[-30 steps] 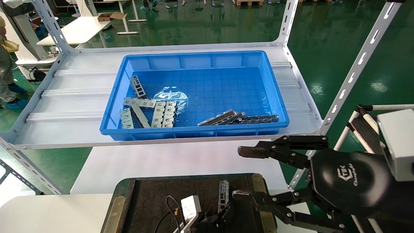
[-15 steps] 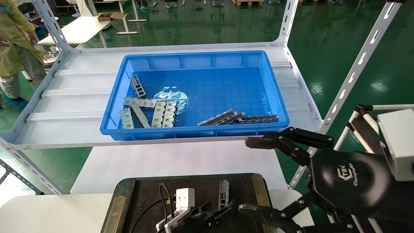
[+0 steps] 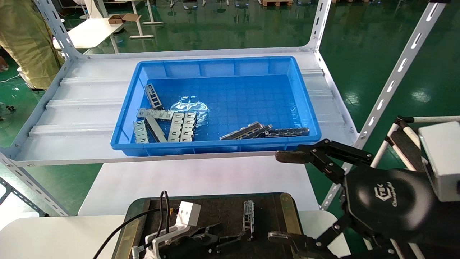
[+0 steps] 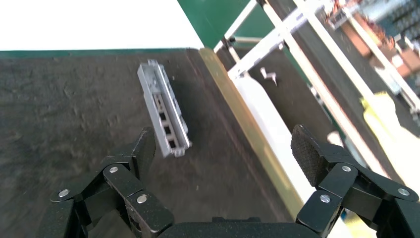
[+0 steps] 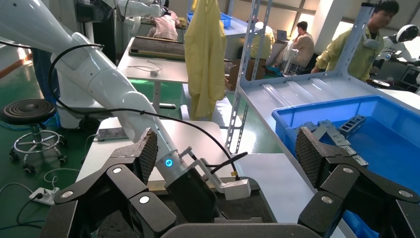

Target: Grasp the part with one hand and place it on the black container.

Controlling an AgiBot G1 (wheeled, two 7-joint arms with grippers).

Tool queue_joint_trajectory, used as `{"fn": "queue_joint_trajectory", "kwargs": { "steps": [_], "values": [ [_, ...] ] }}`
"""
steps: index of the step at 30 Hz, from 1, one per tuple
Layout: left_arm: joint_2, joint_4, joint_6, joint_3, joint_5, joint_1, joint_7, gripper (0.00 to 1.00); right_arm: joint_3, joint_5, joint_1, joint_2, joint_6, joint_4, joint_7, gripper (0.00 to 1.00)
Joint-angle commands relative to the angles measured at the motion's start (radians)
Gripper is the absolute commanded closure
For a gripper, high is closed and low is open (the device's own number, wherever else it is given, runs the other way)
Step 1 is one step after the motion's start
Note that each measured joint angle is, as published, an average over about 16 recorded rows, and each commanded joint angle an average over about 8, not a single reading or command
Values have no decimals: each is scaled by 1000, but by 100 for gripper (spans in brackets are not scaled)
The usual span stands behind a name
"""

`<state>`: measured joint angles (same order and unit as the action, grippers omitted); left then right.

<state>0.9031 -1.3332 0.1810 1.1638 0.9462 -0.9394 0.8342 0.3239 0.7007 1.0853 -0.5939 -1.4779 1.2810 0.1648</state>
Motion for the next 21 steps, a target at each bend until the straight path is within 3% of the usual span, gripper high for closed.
{"fn": "queue_joint_trajectory", "kwargs": {
  "steps": [1,10,21],
  "values": [
    [-24,1,58,-31,-1,2,-18,0,0,0,0,0,0,0,0,0],
    [-119,17,328,-154,-99,22,-157,0,0,0,0,0,0,0,0,0],
    [-180,136,754,-308,-307,60,-427,0,1,0,0,0,0,0,0,0]
  ]
}}
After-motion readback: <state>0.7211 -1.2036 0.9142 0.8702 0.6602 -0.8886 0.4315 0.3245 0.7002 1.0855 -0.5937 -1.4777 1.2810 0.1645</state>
